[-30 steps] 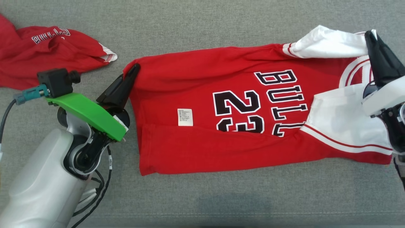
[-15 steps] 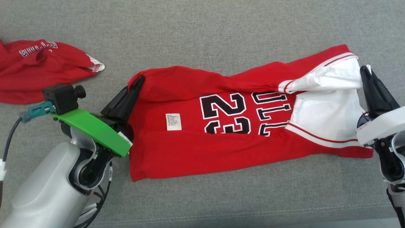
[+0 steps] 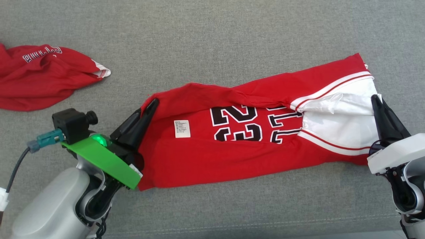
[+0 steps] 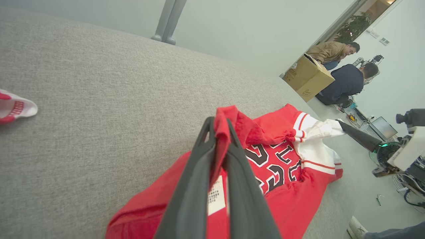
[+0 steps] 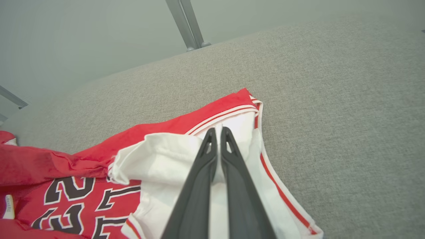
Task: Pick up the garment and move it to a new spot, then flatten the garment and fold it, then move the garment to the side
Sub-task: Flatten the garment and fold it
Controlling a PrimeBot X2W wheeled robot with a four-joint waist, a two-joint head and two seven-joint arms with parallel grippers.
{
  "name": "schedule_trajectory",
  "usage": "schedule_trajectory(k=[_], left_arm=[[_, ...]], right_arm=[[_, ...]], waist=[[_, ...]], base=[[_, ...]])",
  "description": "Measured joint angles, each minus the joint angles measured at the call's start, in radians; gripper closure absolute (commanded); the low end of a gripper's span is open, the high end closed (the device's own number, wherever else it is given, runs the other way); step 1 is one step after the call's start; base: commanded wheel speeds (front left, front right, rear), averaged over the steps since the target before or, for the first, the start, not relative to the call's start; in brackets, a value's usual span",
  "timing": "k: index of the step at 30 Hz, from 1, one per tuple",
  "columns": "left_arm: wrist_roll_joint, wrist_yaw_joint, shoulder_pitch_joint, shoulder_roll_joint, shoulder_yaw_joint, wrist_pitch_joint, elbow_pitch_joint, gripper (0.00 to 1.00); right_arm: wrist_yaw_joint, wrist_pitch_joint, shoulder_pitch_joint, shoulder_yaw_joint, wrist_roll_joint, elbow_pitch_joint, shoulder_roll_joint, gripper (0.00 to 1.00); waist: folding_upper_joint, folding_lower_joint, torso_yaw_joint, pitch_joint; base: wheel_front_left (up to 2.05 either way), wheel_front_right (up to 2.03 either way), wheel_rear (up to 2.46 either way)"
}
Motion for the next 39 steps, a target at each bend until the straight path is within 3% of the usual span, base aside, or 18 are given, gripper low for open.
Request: schedule_trajectory(k=[17, 25, 28, 30, 32, 33, 35, 36, 39], left_arm=[[0.139, 0.000, 0.023, 0.132, -0.151, -0.020, -0.021, 0.95], [0.172, 0.000, 0.023, 0.151, -0.176, -0.030, -0.002, 0.79], [0.188, 0.000, 0.022, 0.166, -0.184, -0.031, 0.011, 0.62], [0.193, 0.000, 0.022, 0.171, -0.190, -0.038, 0.023, 0.45], [0.210, 0.000, 0.022, 0.179, -0.204, -0.039, 0.026, 0.09], [0.218, 0.000, 0.022, 0.184, -0.213, -0.039, 0.027, 0.00], [0.233, 0.000, 0.022, 0.195, -0.223, -0.039, 0.030, 0.00], [0.247, 0.000, 0.022, 0.204, -0.234, -0.039, 0.031, 0.00], [0.283, 0.000, 0.022, 0.235, -0.263, -0.039, 0.035, 0.00]], right_arm=[[0.000, -0.001, 0.025, 0.015, -0.004, 0.019, -0.010, 1.00], [0.000, -0.009, 0.025, 0.018, -0.004, 0.032, -0.007, 1.00], [0.000, -0.009, 0.025, 0.022, -0.011, 0.039, -0.007, 1.00], [0.000, -0.010, 0.025, 0.024, -0.016, 0.043, -0.008, 0.83], [0.000, -0.010, 0.024, 0.027, -0.023, 0.047, -0.010, 0.59], [0.000, -0.011, 0.024, 0.027, -0.025, 0.049, -0.011, 0.52], [0.000, -0.011, 0.024, 0.028, -0.029, 0.052, -0.012, 0.10], [0.000, -0.011, 0.024, 0.028, -0.030, 0.054, -0.014, 0.00], [0.000, -0.011, 0.024, 0.028, -0.031, 0.059, -0.017, 0.00]], waist=[[0.0000, 0.0000, -0.003, 0.003], [0.0000, 0.0000, -0.007, 0.003], [0.0000, 0.0000, -0.009, 0.002], [-0.0001, 0.0000, -0.010, 0.001], [0.0000, 0.0000, -0.010, 0.000], [0.0000, 0.0000, -0.011, -0.001], [0.0000, 0.0000, -0.012, -0.002], [0.0000, 0.0000, -0.012, -0.002], [0.0000, 0.0000, -0.016, -0.005]], base=[[0.00, 0.00, 0.00], [0.00, 0.00, 0.00], [0.00, 0.00, 0.00], [0.00, 0.00, 0.00], [0.00, 0.00, 0.00], [0.00, 0.00, 0.00], [0.00, 0.00, 0.00], [0.00, 0.00, 0.00], [0.00, 0.00, 0.00]])
